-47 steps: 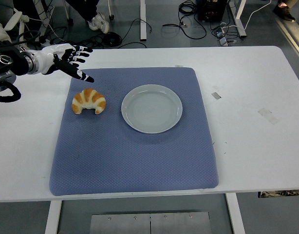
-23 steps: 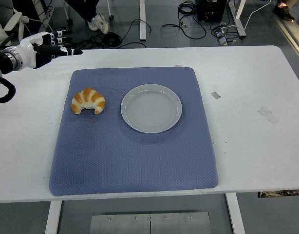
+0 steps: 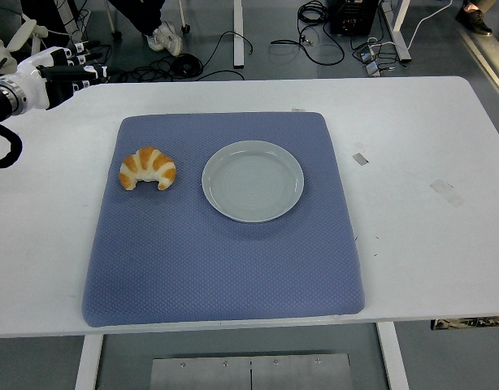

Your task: Place the bread on the table

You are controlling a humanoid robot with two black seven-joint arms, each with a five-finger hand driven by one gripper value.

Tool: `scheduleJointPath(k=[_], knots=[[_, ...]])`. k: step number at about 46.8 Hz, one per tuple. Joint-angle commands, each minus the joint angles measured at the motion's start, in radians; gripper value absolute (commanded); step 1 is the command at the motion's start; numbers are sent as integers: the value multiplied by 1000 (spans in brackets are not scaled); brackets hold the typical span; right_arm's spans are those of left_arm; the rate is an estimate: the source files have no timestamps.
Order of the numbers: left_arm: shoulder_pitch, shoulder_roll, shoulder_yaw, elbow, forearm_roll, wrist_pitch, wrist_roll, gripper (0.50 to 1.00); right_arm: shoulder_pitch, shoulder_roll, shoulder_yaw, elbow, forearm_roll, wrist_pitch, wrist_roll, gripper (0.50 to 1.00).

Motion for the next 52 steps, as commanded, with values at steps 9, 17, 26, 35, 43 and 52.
scheduleJointPath(k=[9, 17, 26, 35, 43, 52], knots=[[38, -45, -87, 75, -34, -2, -2, 992, 0, 0, 0, 0, 0, 0, 0, 1000], [58, -80, -122, 76, -45, -2, -2, 992, 0, 0, 0, 0, 0, 0, 0, 1000], [60, -122, -151, 76, -70, -2, -2, 992, 2, 0, 0, 0, 0, 0, 0, 1000], [60, -152, -159, 78, -91, -2, -4, 992, 0, 0, 0, 0, 0, 0, 0, 1000], [60, -160, -162, 76, -93, -2, -4, 992, 2, 0, 3, 3, 0, 0, 0, 1000], [55, -160, -191, 78, -99, -2, -4, 992, 0, 0, 0, -2, 0, -1, 0, 1000]])
